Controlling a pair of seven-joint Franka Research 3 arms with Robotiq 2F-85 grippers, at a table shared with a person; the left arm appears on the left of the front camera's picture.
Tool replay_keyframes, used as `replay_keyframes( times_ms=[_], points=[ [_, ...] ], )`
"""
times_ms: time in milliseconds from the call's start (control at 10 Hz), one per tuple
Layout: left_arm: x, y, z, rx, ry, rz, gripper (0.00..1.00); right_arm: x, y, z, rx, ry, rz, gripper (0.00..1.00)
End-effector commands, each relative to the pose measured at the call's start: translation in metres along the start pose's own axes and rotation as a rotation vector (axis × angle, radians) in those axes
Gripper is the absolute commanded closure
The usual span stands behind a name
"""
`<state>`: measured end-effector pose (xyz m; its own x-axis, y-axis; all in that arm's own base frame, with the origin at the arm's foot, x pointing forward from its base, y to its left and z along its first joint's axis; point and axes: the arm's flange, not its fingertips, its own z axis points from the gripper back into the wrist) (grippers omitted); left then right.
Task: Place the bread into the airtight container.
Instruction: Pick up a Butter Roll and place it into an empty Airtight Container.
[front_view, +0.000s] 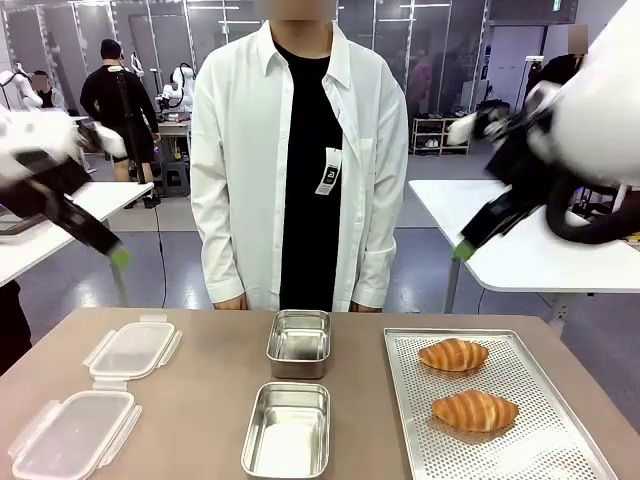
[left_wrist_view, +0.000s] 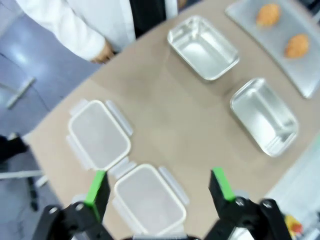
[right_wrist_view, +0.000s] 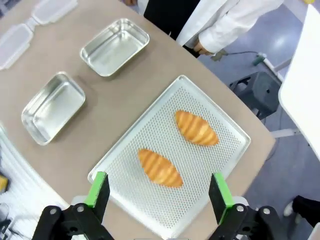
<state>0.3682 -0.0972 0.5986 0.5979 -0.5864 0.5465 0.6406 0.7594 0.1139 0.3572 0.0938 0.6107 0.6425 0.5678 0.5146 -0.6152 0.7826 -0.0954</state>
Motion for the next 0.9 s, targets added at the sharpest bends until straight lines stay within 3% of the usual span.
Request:
replay_keyframes(
  times_ms=[0, 400, 800],
  points=[
    [-0.014, 0.022, 0.068, -0.093, 0.028, -0.005, 0.00, -0.026, -0.028, 0.045, 0.063, 0.008, 0.035, 0.00],
    [-0.086, 0.062, 0.170, -0.100, -0.085, -0.003, 0.00, -0.111, -0.077, 0.121, 0.080, -0.056, 0.008, 0.00],
    [-0.114, 0.070, 0.191, -0.048, -0.139, 0.060, 0.00, -0.140, -0.096, 0.129, 0.061, -0.068, -0.075, 0.00]
  ],
)
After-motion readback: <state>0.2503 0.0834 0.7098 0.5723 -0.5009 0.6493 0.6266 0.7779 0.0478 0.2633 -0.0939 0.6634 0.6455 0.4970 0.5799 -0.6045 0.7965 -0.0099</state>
